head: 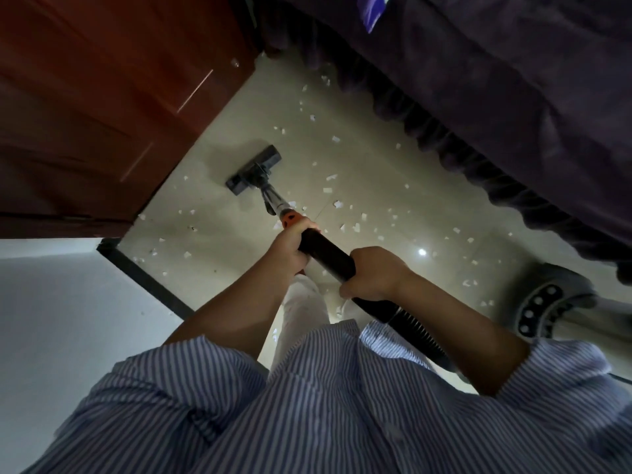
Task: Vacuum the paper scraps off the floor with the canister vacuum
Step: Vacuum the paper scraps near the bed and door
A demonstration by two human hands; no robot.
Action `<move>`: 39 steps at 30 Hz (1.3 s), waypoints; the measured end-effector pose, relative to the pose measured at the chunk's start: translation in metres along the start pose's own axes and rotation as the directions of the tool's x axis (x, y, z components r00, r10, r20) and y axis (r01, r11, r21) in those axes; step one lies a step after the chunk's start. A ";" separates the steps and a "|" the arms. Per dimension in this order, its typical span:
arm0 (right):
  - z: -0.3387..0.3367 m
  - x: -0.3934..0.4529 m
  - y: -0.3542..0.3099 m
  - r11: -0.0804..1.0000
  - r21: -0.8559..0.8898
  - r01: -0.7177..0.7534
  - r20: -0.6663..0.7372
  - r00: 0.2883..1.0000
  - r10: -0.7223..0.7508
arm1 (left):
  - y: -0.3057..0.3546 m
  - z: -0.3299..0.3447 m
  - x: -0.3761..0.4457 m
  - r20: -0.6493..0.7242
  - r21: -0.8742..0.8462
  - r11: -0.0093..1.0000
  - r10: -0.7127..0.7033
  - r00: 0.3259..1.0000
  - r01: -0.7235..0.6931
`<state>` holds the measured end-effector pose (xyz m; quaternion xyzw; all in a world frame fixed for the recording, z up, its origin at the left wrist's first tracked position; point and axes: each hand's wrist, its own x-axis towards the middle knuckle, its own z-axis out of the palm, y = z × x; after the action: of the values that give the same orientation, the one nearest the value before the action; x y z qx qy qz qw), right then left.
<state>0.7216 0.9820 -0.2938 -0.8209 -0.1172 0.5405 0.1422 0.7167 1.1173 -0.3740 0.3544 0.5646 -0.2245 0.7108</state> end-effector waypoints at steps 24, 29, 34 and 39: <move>0.032 -0.050 0.035 0.993 -0.005 0.120 -0.016 0.993 -0.120 | -0.064 -0.007 -0.030 0.028 -0.134 0.987 0.091 0.995 -0.087; 0.036 -0.031 0.018 0.994 -0.010 0.109 -0.024 0.994 -0.109 | -0.050 -0.018 -0.030 0.018 -0.097 0.991 0.100 0.995 -0.098; 0.042 -0.026 0.012 0.998 -0.016 0.060 -0.004 0.998 -0.060 | -0.056 -0.022 -0.027 0.072 -0.111 0.991 0.081 0.994 -0.072; 0.055 -0.035 0.011 1.000 0.018 -0.002 0.021 1.000 0.001 | -0.072 -0.028 -0.019 0.135 -0.064 0.998 0.023 0.991 -0.015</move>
<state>0.6574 0.9650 -0.2883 -0.8138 -0.1134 0.5504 0.1478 0.6418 1.0899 -0.3768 0.3211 0.5184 -0.2235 0.7604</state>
